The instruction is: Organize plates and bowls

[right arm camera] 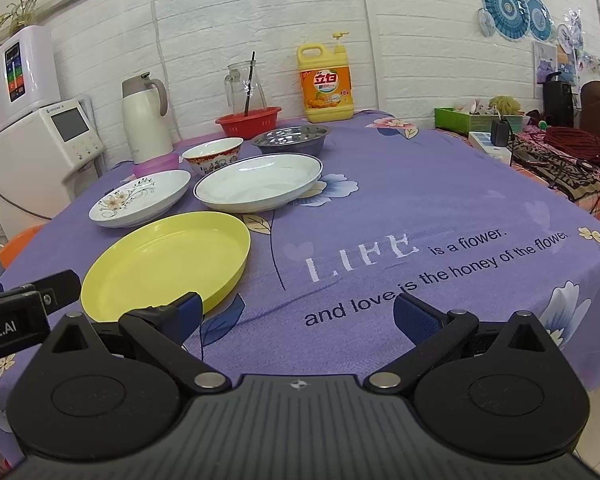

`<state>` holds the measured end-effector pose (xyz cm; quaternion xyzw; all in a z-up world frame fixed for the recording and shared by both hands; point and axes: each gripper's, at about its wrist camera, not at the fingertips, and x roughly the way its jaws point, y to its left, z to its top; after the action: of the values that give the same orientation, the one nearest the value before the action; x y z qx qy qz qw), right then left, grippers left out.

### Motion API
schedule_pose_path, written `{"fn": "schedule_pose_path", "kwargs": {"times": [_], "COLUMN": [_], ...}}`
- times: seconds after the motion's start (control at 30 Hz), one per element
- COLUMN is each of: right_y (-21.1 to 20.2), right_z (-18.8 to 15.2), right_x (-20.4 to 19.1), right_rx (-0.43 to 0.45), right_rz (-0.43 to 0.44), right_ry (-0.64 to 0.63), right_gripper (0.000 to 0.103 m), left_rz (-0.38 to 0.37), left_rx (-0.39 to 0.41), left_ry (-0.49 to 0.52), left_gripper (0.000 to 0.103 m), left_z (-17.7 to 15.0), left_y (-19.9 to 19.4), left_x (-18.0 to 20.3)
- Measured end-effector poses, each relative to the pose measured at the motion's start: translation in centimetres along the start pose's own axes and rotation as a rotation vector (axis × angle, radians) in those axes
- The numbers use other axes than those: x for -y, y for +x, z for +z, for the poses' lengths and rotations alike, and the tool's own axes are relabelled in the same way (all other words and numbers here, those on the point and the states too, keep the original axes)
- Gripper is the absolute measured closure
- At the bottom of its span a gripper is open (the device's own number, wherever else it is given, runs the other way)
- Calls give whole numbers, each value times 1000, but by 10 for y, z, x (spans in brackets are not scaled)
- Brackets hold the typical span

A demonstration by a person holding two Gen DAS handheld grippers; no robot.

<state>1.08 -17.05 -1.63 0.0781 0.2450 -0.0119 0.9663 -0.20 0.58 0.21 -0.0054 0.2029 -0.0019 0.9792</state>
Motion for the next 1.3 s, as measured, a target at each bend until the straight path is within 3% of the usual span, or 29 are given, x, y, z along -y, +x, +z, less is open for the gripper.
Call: {"fn": "schedule_pose_path", "kwargs": {"times": [1.3], "right_y": [3], "right_z": [-3], "right_x": [-5], "right_rx": [-15], "right_rz": [11], "right_ry": [-7], "right_gripper": [0], "left_rz": [-33], "left_rx": [-33], "left_ry": [-30], "left_gripper": [10], "left_z": [-4], "left_y": [11], "left_x": [-6]}}
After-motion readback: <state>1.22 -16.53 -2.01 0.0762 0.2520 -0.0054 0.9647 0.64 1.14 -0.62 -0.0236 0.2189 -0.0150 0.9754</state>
